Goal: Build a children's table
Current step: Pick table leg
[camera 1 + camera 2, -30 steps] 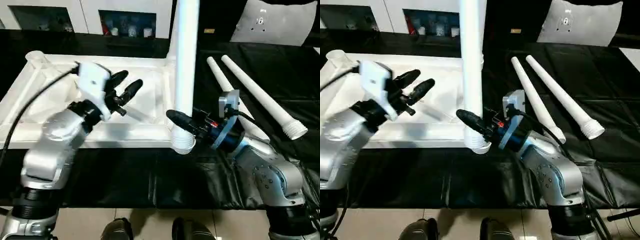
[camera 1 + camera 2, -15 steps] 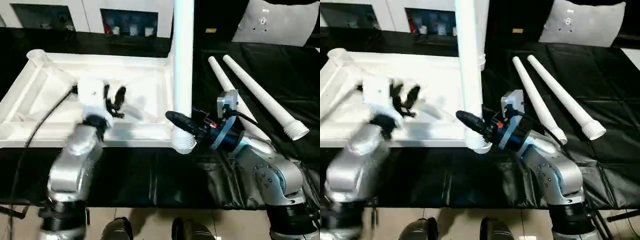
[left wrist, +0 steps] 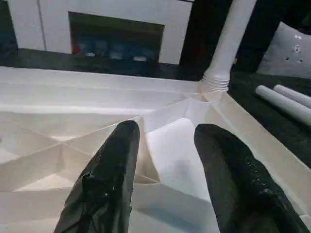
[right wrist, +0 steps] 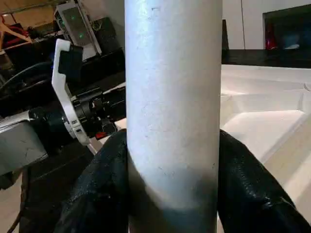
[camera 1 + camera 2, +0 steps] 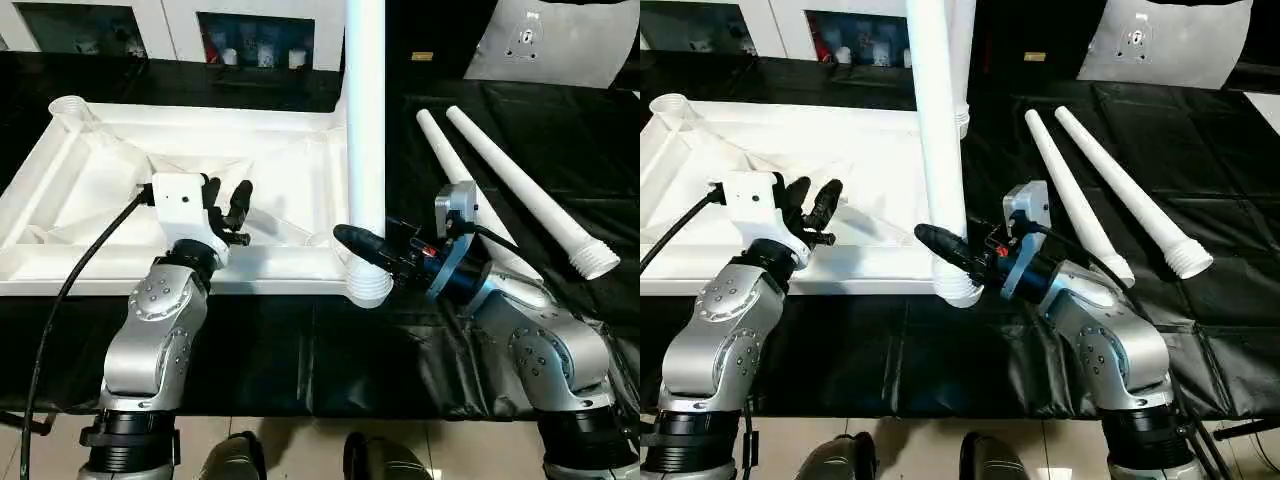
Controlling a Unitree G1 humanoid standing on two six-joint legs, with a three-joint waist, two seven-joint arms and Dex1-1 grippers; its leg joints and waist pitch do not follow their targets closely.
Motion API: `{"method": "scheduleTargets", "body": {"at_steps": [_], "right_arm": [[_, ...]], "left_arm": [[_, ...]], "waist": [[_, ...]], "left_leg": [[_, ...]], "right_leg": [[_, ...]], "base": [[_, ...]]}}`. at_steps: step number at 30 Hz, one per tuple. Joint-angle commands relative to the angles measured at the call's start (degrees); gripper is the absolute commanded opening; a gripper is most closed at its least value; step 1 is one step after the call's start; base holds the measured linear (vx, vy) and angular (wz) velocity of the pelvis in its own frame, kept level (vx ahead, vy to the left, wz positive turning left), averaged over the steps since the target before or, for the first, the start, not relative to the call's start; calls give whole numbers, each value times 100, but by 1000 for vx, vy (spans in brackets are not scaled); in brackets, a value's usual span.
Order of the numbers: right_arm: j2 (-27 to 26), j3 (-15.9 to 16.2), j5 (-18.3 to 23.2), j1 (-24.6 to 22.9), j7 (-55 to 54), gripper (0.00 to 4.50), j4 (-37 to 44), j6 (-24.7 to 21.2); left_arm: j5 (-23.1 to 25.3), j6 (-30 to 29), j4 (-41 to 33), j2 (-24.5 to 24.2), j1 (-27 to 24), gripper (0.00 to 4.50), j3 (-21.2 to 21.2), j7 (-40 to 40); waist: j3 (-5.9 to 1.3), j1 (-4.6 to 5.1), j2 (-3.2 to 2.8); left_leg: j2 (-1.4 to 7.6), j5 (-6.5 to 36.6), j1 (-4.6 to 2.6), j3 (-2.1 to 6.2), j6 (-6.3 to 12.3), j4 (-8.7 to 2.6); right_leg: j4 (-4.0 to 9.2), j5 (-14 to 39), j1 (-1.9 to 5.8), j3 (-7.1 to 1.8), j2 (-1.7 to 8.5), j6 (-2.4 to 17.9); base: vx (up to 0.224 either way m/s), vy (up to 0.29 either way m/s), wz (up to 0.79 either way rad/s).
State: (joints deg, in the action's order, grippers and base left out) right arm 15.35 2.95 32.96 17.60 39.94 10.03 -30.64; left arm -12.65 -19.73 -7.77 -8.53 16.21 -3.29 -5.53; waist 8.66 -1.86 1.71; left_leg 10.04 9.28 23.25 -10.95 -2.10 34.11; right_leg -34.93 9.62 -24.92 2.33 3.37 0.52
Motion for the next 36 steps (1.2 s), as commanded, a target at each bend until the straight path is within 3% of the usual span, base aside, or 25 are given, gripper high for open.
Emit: {"method": "scheduleTargets", "body": {"at_steps": [1,4,5,6,8,10,12,13,16,17,20,25,26,27,28,29,30,32,35,36], "right_arm": [[40,-14,117,-9,141,188,-45,-11],[50,-61,273,4,301,188,-108,-98],[21,-174,593,19,496,188,-155,-282],[14,-201,669,22,536,188,-164,-330],[63,-322,1043,76,799,188,-221,-572],[141,-365,1276,111,1042,188,-257,-777],[243,-382,1486,136,1300,188,-287,-978],[416,-393,1783,138,1670,188,-305,-1279],[668,-382,2026,140,2073,188,-337,-1571],[771,-344,2044,146,2202,188,-329,-1637],[894,-314,2072,182,2342,188,-329,-1741],[961,-244,1923,244,2364,188,-359,-1639],[861,-222,1625,267,2159,188,-394,-1306],[861,-222,1625,267,2159,188,-394,-1306],[749,-195,1272,315,1908,188,-406,-928],[701,-190,1117,341,1780,188,-417,-776],[670,-188,1016,359,1697,188,-426,-680],[575,-208,945,391,1588,188,-408,-593],[485,-150,738,425,1398,188,-412,-396],[453,-20,423,461,1243,188,-463,-146]], "left_arm": [[-112,21,-148,-44,69,282,84,-260],[-589,-33,-281,46,162,282,-21,-598],[-1303,-292,-507,238,258,282,-247,-837],[-1452,-351,-553,274,279,282,-292,-884],[-2315,-863,-747,318,380,282,-429,-1176],[-2916,-1195,-860,313,403,282,-492,-1431],[-3360,-1393,-908,314,417,282,-556,-1606],[-3814,-1583,-936,325,443,282,-631,-1728],[-4313,-1816,-961,315,507,282,-736,-1832],[-4341,-1889,-960,272,541,282,-729,-1889],[-4404,-2040,-931,202,627,282,-716,-1924],[-4650,-2165,-937,161,764,282,-688,-1852],[-4485,-2092,-898,151,821,282,-652,-1716],[-4485,-2092,-898,151,821,282,-652,-1716],[-3871,-1968,-765,61,922,282,-529,-1365],[-3617,-1949,-692,3,967,282,-464,-1231],[-3464,-1944,-646,-35,996,282,-425,-1152],[-3047,-1982,-600,-219,1091,282,-207,-1019],[-2965,-2033,-724,-266,1221,282,-17,-1007],[-2988,-2111,-905,-259,1355,282,152,-981]], "waist": [[-416,2,4],[-423,-3,5],[-430,-1,24],[-433,-19,12],[-438,-26,28],[-436,-21,62],[-452,-30,56],[-451,-31,64],[-450,-41,71],[-454,-36,93],[-450,-41,83],[-468,-42,79],[-468,-45,55],[-468,-39,64],[-474,-42,70],[-459,-31,58],[-479,-26,66],[-477,-35,59],[-494,-34,33],[-501,-46,30]], "left_leg": [[264,1346,-150,144,256,-383],[266,1316,-154,145,236,-379],[264,1288,-150,137,232,-373],[258,1229,-150,129,240,-356],[255,1152,-135,126,285,-349],[242,1112,-132,115,326,-339],[228,994,-131,108,370,-319],[227,962,-120,105,388,-319],[230,906,-115,105,440,-317],[232,918,-112,106,423,-315],[243,939,-133,111,361,-322],[248,917,-136,117,276,-318],[253,932,-134,112,255,-315],[255,941,-135,114,243,-318],[248,939,-138,107,236,-314],[271,1013,-137,120,206,-334],[247,1015,-142,127,188,-324],[250,996,-153,125,178,-325],[263,819,-152,122,212,-322],[269,765,-158,116,223,-317]], "right_leg": [[513,1967,268,-254,387,785],[501,1950,269,-258,404,835],[492,1891,274,-256,401,899],[477,1809,282,-261,415,1015],[450,1661,289,-255,396,1073],[447,1694,294,-248,388,1083],[439,1718,310,-241,375,1069],[442,1707,314,-241,371,1066],[462,1737,326,-236,360,1029],[459,1833,332,-234,369,985],[487,2054,319,-239,369,860],[472,2014,316,-241,375,867],[476,1971,309,-245,374,873],[469,1959,310,-244,370,867],[468,1934,316,-247,373,862],[489,2027,279,-249,355,713],[476,2121,314,-242,374,645],[490,2143,304,-248,377,638],[435,1685,294,-248,368,809],[406,1494,297,-248,372,930]], "base": [[0,0,0],[0,0,0],[0,0,0],[0,0,0],[0,0,0],[0,0,0],[0,0,0],[0,0,0],[0,0,0],[0,0,0],[0,0,0],[0,0,0],[0,0,0],[0,0,0],[0,0,0],[0,0,0],[0,0,0],[0,0,0],[0,0,0],[0,0,0]]}}
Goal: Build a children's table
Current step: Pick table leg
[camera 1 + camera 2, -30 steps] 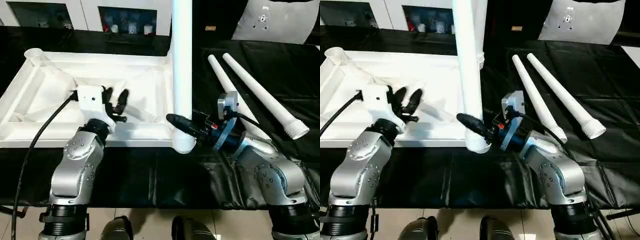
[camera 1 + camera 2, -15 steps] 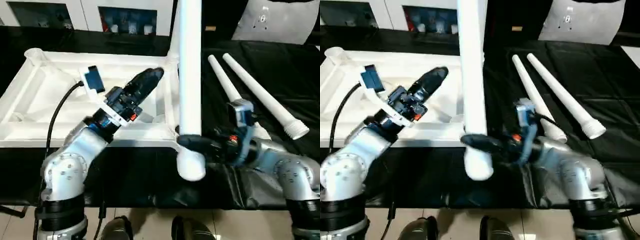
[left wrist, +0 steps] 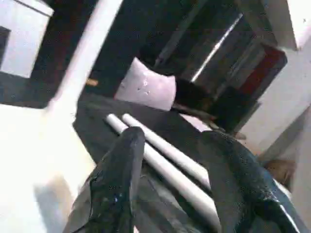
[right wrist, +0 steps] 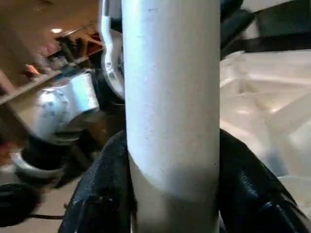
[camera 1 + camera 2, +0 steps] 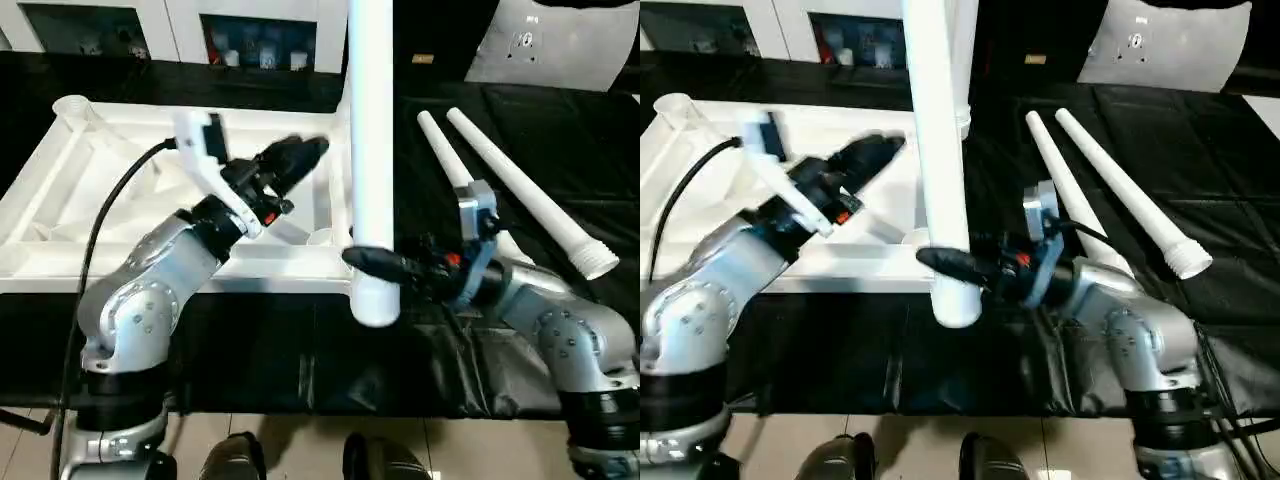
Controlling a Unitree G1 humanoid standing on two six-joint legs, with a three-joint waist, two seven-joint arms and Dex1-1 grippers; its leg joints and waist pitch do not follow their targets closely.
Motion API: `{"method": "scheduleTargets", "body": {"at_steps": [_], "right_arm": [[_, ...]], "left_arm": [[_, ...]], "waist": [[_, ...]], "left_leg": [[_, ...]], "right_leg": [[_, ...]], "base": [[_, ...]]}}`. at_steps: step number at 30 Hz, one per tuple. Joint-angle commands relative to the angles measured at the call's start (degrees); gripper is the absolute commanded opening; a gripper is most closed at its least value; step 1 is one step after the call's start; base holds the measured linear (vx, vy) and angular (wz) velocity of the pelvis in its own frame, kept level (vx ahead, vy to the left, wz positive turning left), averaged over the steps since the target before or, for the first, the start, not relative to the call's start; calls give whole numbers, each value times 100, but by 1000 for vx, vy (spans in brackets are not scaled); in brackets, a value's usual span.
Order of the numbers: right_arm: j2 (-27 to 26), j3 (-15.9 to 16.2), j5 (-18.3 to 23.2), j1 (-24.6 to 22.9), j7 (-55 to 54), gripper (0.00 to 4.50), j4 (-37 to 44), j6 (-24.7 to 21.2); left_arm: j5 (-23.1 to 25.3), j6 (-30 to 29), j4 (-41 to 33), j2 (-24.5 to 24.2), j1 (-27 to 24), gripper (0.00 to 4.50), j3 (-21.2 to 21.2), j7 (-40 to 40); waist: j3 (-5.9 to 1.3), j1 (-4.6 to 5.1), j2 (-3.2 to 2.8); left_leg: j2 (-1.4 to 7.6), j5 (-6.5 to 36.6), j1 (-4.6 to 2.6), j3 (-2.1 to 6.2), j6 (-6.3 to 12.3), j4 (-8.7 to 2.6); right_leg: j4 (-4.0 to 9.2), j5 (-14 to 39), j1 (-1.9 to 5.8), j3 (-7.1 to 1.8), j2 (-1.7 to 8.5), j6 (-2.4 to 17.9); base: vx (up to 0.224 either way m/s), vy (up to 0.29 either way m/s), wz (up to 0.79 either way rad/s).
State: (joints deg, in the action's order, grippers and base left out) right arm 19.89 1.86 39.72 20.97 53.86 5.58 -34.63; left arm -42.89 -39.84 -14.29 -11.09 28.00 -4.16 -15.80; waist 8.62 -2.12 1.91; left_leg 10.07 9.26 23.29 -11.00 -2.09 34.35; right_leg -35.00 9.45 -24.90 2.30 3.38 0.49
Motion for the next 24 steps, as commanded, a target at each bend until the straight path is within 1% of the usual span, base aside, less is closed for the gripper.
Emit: {"method": "scheduleTargets", "body": {"at_steps": [1,2,3,4,5,6,7,8,9,13,14,16,17,19,20,21,22,23,24], "right_arm": [[-10,145,-390,133,-185,188,-42,362],[-91,183,-590,167,-366,188,-111,518],[-93,185,-597,168,-369,188,-113,525],[-118,213,-673,181,-396,188,-125,603],[-164,255,-784,204,-454,188,-147,706],[-164,255,-784,204,-454,188,-147,706],[-194,330,-958,247,-570,188,-189,788],[-201,399,-1155,283,-701,188,-255,888],[-213,417,-1222,296,-759,188,-288,917],[-299,432,-1375,359,-909,188,-413,1055],[-330,438,-1409,383,-946,188,-437,1096],[-340,439,-1412,390,-958,188,-438,1098],[-403,442,-1440,422,-1025,188,-438,1107],[-426,446,-1464,429,-1047,188,-442,1127],[-468,442,-1491,434,-1119,188,-415,1122],[-484,435,-1503,436,-1157,188,-405,1118],[-500,392,-1515,434,-1244,188,-398,1086],[-504,338,-1537,432,-1352,188,-396,1032],[-486,284,-1566,431,-1464,188,-399,959]], "left_arm": [[61,-116,-317,7,224,282,303,69],[110,-173,-435,49,344,282,427,137],[116,-174,-439,49,350,282,436,139],[190,-187,-481,58,412,282,526,164],[339,-206,-502,94,494,282,644,202],[339,-206,-502,94,494,282,644,202],[578,-185,-528,70,598,282,868,195],[683,-174,-570,82,671,282,1000,189],[717,-177,-587,96,700,282,1039,197],[778,-215,-656,160,780,282,1212,289],[853,-212,-687,141,773,282,1329,247],[868,-209,-687,150,763,282,1351,246],[973,-188,-686,191,712,282,1475,235],[1049,-180,-676,201,702,282,1507,219],[1219,-98,-570,175,693,282,1456,281],[1298,-48,-503,160,694,282,1405,330],[1370,75,-389,91,694,282,1268,347],[1440,207,-267,-14,687,282,1126,326],[1470,306,-161,-157,663,282,1004,231]], "waist": [[-494,-14,12],[-498,-15,13],[-493,-9,15],[-478,-7,22],[-476,-10,25],[-468,-6,21],[-466,-6,22],[-472,-1,24],[-474,5,12],[-472,10,17],[-476,10,13],[-479,10,11],[-477,10,8],[-478,13,9],[-475,16,-10],[-474,18,-2],[-475,17,-4],[-463,19,-15],[-467,23,-13]], "left_leg": [[264,748,-149,120,212,-342],[265,755,-156,110,215,-334],[265,762,-150,109,222,-336],[251,833,-137,108,247,-333],[257,861,-137,110,250,-336],[246,893,-128,108,245,-333],[249,909,-136,113,239,-340],[254,901,-134,119,225,-341],[251,916,-133,123,191,-343],[252,969,-135,118,179,-340],[250,966,-134,117,189,-337],[253,930,-138,116,220,-338],[251,911,-138,111,234,-336],[250,916,-129,114,242,-338],[253,945,-130,117,237,-341],[252,979,-133,119,226,-343],[250,987,-132,119,221,-340],[241,1035,-135,122,205,-350],[242,1050,-137,124,181,-352]], "right_leg": [[402,1452,300,-243,371,986],[393,1373,301,-245,373,1062],[393,1370,300,-248,376,1083],[410,1467,321,-248,382,1066],[419,1548,324,-251,384,1016],[430,1625,321,-248,376,972],[433,1668,320,-246,377,951],[434,1694,316,-242,372,915],[438,1715,317,-241,372,901],[430,1626,318,-246,377,983],[427,1589,324,-246,374,997],[416,1480,328,-248,365,1014],[416,1419,324,-249,363,1036],[417,1437,333,-245,367,1032],[428,1447,327,-242,360,1028],[433,1493,328,-242,363,1007],[435,1508,331,-244,366,995],[455,1615,318,-237,357,943],[444,1638,322,-237,359,931]], "base": [[0,0,0],[0,0,0],[0,0,0],[0,0,0],[0,0,0],[0,0,0],[0,0,0],[0,0,0],[0,0,0],[0,0,0],[0,0,0],[0,0,0],[0,0,0],[0,0,0],[0,0,0],[0,0,0],[0,0,0],[0,0,0],[0,0,0]]}}
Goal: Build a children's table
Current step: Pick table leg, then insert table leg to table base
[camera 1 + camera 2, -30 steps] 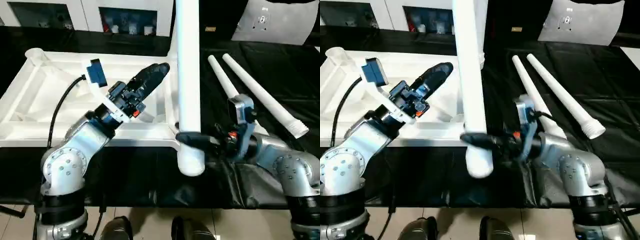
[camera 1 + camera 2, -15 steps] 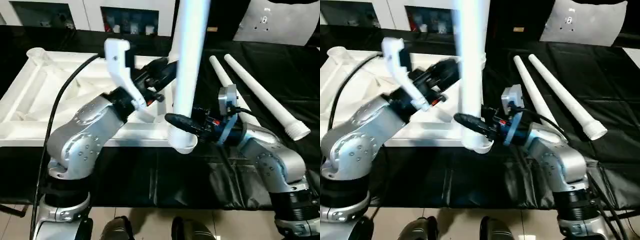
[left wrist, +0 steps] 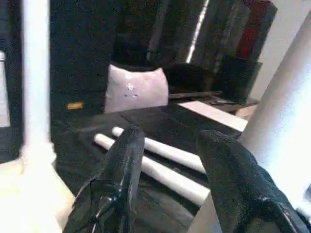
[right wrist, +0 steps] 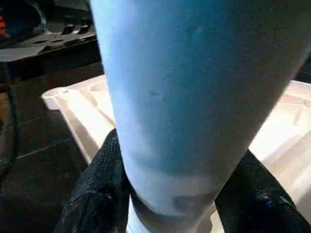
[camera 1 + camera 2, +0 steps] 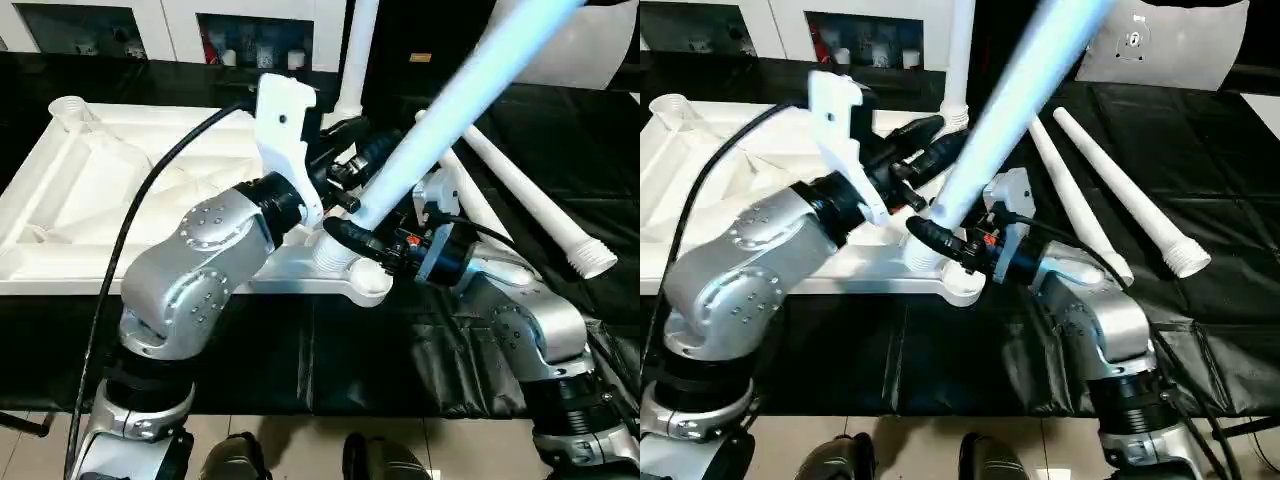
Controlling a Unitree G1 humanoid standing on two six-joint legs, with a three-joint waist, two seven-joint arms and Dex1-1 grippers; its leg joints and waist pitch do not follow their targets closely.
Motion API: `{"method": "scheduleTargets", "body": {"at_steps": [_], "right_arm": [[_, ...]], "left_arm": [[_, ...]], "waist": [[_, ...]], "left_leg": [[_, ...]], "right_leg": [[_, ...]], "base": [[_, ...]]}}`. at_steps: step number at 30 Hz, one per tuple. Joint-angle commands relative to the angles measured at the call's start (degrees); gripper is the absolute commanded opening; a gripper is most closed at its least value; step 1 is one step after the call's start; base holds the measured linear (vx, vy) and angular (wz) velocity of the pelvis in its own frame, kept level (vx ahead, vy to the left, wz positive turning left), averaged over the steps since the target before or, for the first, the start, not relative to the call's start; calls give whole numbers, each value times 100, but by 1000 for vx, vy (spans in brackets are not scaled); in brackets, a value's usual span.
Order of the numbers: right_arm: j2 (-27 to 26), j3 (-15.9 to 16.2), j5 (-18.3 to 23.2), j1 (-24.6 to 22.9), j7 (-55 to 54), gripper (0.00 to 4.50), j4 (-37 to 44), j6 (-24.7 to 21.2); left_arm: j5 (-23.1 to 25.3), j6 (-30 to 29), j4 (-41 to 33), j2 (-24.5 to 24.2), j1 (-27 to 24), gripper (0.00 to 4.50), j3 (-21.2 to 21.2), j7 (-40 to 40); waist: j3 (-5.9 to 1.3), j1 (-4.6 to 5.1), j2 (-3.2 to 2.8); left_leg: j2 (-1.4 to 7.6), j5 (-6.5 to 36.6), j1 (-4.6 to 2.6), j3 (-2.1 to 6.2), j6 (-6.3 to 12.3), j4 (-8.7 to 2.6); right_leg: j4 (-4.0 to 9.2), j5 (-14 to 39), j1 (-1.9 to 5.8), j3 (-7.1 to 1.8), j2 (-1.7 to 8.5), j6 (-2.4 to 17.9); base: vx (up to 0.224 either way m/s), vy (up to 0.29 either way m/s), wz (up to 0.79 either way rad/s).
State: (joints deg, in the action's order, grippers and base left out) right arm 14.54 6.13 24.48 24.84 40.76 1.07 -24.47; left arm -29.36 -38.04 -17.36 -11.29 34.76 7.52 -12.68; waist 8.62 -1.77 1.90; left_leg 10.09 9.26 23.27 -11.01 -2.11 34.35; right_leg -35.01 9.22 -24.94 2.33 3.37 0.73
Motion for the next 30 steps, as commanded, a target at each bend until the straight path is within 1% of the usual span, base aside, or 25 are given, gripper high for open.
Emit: {"method": "scheduleTargets", "body": {"at_steps": [1,2,3,4,5,6,7,8,9,11,15,17,18,19,20,21,22,23,24,25,26,27,28,29,30], "right_arm": [[72,-178,-66,45,-239,188,47,-111],[97,-228,-113,47,-350,188,30,-125],[100,-233,-117,47,-359,188,28,-124],[119,-333,-150,49,-473,188,20,-121],[118,-430,-163,48,-517,188,24,-26],[115,-492,-171,46,-540,188,28,45],[111,-530,-183,40,-587,188,44,72],[121,-568,-172,38,-633,188,70,29],[155,-616,-127,43,-716,188,122,-126],[199,-652,-75,40,-842,188,183,-364],[321,-671,-47,-9,-919,188,247,-676],[350,-723,-12,-63,-932,188,325,-812],[366,-717,1,-75,-903,188,353,-836],[454,-655,1,-118,-773,188,464,-897],[456,-654,1,-119,-772,188,466,-897],[507,-614,-23,-137,-722,188,510,-908],[556,-557,-109,-167,-676,188,555,-782],[583,-498,-263,-209,-619,188,587,-441],[561,-508,-296,-250,-630,188,626,-301],[532,-536,-308,-287,-687,188,674,-239],[506,-572,-285,-320,-742,188,729,-248],[508,-576,-274,-328,-745,188,746,-259],[519,-596,-217,-377,-753,188,843,-322],[506,-649,-89,-431,-741,188,945,-420],[506,-649,-89,-431,-741,188,945,-420]], "left_arm": [[124,184,221,-257,-39,282,-248,-182],[131,236,299,-438,-82,282,-312,-359],[131,239,304,-454,-86,282,-317,-376],[152,345,481,-701,-131,282,-479,-586],[178,417,607,-924,-174,282,-525,-868],[198,459,683,-1064,-201,282,-542,-1060],[236,496,747,-1172,-227,282,-510,-1224],[281,554,837,-1299,-261,282,-449,-1432],[354,687,1016,-1507,-313,282,-315,-1780],[466,863,1224,-1791,-393,282,-34,-2301],[578,1156,1377,-2173,-552,282,575,-3441],[679,1295,1477,-2351,-567,282,963,-4125],[716,1333,1523,-2363,-553,282,1018,-4207],[931,1535,1766,-2373,-468,282,1216,-4415],[934,1537,1770,-2373,-466,282,1219,-4417],[1057,1657,1905,-2363,-416,282,1302,-4470],[1207,1820,2100,-2349,-342,282,1386,-4535],[1331,1938,2312,-2329,-261,250,1463,-4600],[1430,2057,2463,-2330,-211,250,1523,-4685],[1502,2140,2609,-2321,-162,245,1561,-4733],[1583,2226,2764,-2301,-108,242,1594,-4742],[1602,2250,2802,-2294,-95,242,1600,-4744],[1706,2384,3012,-2254,-22,225,1632,-4754],[1819,2543,3240,-2209,56,208,1668,-4748],[1819,2543,3240,-2209,56,200,1668,-4748]], "waist": [[-468,-10,-17],[-470,-2,-21],[-468,-1,-52],[-472,1,-54],[-475,-15,-85],[-486,-10,-77],[-481,-12,-75],[-481,-19,-85],[-472,-24,-129],[-473,-31,-137],[-462,-38,-159],[-451,-40,-147],[-446,-41,-159],[-436,-37,-164],[-430,-37,-166],[-439,-26,-152],[-438,-31,-164],[-425,-22,-172],[-421,-26,-192],[-420,-23,-175],[-433,-23,-183],[-429,-18,-175],[-426,-13,-183],[-427,-16,-181],[-438,-20,-183]], "left_leg": [[226,1054,-133,133,146,-358],[223,1063,-140,136,100,-364],[227,1093,-163,133,60,-367],[233,1092,-173,131,50,-367],[228,1062,-183,125,39,-366],[228,1024,-184,121,36,-372],[225,1012,-181,123,46,-375],[230,1005,-189,121,44,-378],[233,1026,-202,121,36,-384],[232,1023,-215,121,40,-397],[253,1141,-217,113,-77,-419],[249,1185,-219,115,-84,-427],[254,1219,-226,112,-107,-428],[251,1226,-223,116,-102,-433],[251,1275,-230,107,-114,-432],[250,1238,-211,114,-123,-433],[251,1243,-216,111,-118,-427],[249,1304,-221,107,-126,-430],[255,1355,-228,110,-164,-426],[252,1359,-222,111,-153,-433],[253,1348,-229,115,-157,-429],[252,1314,-217,119,-142,-432],[248,1293,-209,122,-129,-433],[249,1294,-217,112,-105,-426],[256,1277,-216,114,-75,-425]], "right_leg": [[451,1718,325,-235,356,856],[441,1718,321,-237,347,830],[437,1661,306,-241,341,842],[433,1606,303,-242,338,858],[416,1474,294,-248,338,909],[391,1331,302,-247,329,948],[394,1297,300,-249,332,965],[390,1278,300,-252,349,989],[399,1231,288,-254,350,1035],[384,1211,289,-258,339,1042],[365,1199,297,-275,375,1156],[381,1272,301,-281,384,1151],[383,1303,300,-288,394,1149],[392,1324,300,-289,388,1138],[400,1360,295,-292,380,1102],[377,1320,321,-293,388,1104],[390,1346,311,-297,394,1096],[411,1461,298,-298,395,1071],[411,1527,289,-302,408,1047],[427,1547,297,-301,409,1033],[408,1520,299,-298,411,1049],[402,1460,307,-297,405,1076],[404,1431,311,-297,405,1098],[408,1373,305,-299,402,1123],[399,1296,317,-300,406,1141]], "base": [[0,0,0],[0,0,0],[0,0,0],[0,0,0],[0,0,0],[0,0,0],[0,0,0],[0,0,0],[0,0,0],[0,0,0],[0,0,0],[0,0,0],[0,0,0],[0,0,0],[0,0,0],[0,0,0],[0,0,0],[0,0,0],[0,0,0],[0,0,0],[0,0,0],[0,0,0],[0,0,0],[0,0,0],[0,0,0]]}}
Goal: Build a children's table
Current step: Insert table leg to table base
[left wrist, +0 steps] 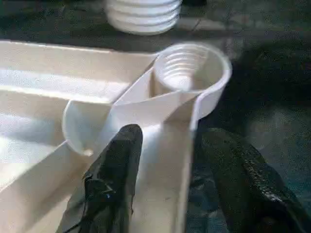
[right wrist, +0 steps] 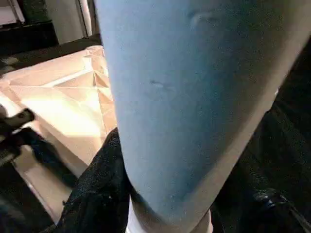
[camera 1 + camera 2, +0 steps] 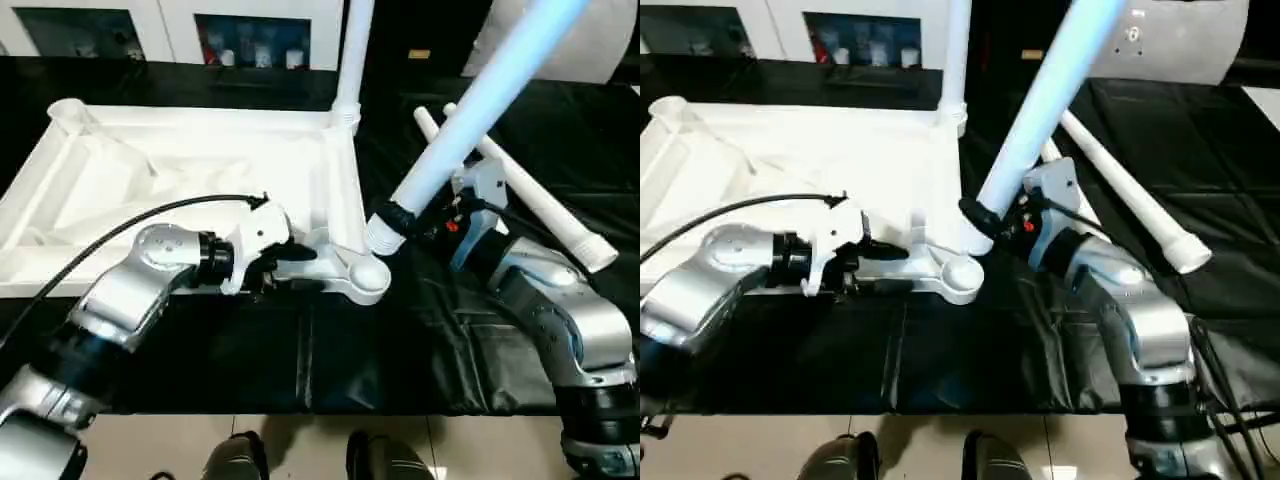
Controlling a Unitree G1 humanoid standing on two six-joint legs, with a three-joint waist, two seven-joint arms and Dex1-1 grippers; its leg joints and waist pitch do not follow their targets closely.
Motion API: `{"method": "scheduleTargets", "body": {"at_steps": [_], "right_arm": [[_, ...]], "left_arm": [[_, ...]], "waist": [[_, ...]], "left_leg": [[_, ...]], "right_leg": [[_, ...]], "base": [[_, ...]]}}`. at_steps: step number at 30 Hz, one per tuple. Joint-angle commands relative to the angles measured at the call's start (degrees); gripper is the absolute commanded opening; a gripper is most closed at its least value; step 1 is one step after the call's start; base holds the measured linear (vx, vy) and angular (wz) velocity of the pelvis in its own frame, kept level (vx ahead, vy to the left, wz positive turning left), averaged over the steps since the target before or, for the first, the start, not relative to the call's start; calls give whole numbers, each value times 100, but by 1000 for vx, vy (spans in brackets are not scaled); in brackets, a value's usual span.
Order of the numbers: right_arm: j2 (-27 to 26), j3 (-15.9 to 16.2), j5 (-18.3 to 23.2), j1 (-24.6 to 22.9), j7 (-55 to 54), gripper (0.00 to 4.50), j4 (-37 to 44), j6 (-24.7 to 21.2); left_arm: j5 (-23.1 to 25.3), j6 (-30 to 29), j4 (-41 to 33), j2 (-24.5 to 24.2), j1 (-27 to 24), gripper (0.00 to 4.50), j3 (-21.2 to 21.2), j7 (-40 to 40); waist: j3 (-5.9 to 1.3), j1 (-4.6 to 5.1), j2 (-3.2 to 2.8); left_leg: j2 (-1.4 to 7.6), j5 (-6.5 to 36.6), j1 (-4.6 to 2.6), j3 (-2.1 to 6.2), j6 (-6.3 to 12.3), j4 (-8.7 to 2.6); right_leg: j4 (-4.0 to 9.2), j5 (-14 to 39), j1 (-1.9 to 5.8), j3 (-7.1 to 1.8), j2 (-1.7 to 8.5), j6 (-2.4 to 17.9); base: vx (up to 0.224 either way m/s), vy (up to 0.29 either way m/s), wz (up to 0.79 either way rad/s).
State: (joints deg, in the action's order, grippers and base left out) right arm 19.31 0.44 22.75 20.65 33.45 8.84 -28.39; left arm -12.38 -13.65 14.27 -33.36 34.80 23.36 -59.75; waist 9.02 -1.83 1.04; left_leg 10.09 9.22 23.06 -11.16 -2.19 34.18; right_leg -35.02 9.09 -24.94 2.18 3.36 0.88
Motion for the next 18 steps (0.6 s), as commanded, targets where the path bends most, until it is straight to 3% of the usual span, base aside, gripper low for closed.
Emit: {"method": "scheduleTargets", "body": {"at_steps": [1,2,3,5,7,17,18], "right_arm": [[20,-132,194,-68,24,188,253,-126],[26,-133,201,-85,37,188,266,-128],[51,-120,163,-149,74,188,279,-51],[150,-87,192,-200,81,188,307,-341],[260,-44,221,-230,181,188,305,-496],[426,42,381,-271,482,188,388,-602],[438,61,389,-262,517,188,395,-645]], "left_arm": [[250,278,317,38,127,202,124,-90],[276,313,366,40,142,184,140,-121],[325,388,491,36,182,166,191,-267],[324,407,546,29,197,156,199,-408],[332,435,596,23,213,150,188,-512],[319,676,898,83,240,73,-36,-754],[272,653,885,102,232,73,-79,-790]], "waist": [[-481,-12,-94],[-480,-15,-99],[-467,-17,-144],[-466,-15,-108],[-449,-22,-128],[-442,-23,-118],[-453,-22,-85]], "left_leg": [[258,1253,-185,137,-55,-409],[256,1247,-196,131,-27,-410],[264,1289,-204,136,-29,-415],[262,1359,-201,132,-54,-416],[264,1362,-203,134,-62,-423],[274,1371,-196,134,-21,-416],[276,1344,-197,129,-7,-414]], "right_leg": [[387,1264,326,-280,413,1149],[401,1246,312,-277,406,1175],[403,1255,300,-278,408,1213],[401,1301,314,-280,414,1228],[412,1358,313,-281,414,1259],[415,1410,314,-285,436,1309],[413,1399,319,-283,436,1319]], "base": [[0,0,0],[0,0,0],[0,0,0],[0,0,0],[0,0,0],[0,0,0],[0,0,0]]}}
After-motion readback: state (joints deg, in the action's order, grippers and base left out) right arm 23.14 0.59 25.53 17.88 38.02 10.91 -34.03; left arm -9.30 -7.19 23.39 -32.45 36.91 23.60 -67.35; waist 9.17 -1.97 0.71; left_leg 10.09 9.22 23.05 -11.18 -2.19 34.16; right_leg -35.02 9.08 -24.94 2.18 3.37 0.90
